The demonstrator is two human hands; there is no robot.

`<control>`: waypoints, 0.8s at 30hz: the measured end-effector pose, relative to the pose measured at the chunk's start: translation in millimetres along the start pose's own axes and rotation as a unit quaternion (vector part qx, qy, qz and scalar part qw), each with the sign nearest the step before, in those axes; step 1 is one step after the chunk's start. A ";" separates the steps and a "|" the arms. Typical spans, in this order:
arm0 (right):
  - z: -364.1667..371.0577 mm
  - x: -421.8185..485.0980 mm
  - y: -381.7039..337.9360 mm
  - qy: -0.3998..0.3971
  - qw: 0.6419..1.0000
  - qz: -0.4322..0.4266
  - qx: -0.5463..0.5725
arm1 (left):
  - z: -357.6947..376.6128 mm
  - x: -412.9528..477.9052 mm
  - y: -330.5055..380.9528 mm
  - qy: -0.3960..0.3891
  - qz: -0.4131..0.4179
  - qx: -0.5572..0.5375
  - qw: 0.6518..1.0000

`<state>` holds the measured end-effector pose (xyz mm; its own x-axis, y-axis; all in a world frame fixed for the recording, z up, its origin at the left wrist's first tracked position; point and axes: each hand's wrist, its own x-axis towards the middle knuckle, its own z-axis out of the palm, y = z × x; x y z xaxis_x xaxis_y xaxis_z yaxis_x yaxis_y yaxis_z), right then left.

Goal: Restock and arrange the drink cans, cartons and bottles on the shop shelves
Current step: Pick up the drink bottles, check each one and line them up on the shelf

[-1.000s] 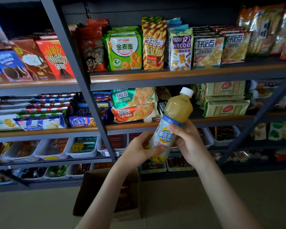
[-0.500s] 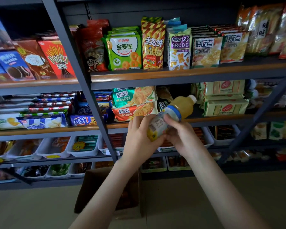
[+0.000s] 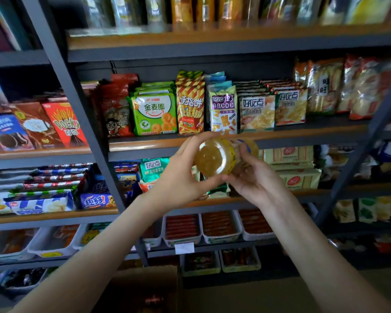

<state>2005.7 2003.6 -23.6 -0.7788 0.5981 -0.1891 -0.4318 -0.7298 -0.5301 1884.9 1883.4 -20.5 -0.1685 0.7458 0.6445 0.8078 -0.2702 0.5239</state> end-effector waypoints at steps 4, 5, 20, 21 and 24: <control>24.5 7.7 -51.7 -0.058 0.991 -0.086 -0.088 | -18.9 42.2 6.9 -0.009 0.049 0.023 0.998; 32.1 10.9 -66.4 -0.077 0.982 -0.121 -0.121 | -25.6 54.4 6.9 -0.003 0.067 0.045 0.997; 171.0 87.2 -186.5 -0.064 0.602 -0.608 -0.513 | -146.3 184.4 -39.5 0.137 0.105 0.322 0.931; 175.1 98.0 -189.0 -0.044 0.590 -0.607 -0.531 | -153.0 193.7 -44.3 0.137 0.110 0.344 0.922; 186.4 126.7 -194.3 -0.005 0.573 -0.591 -0.568 | -170.5 217.7 -60.0 0.134 0.100 0.387 0.907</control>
<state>1906.1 2159.4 209.5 -0.2535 0.4457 0.8585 -0.0896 0.8729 -0.4796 1703.4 1958.2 183.3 -0.0224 0.5260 0.8502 0.9742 0.2027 -0.0998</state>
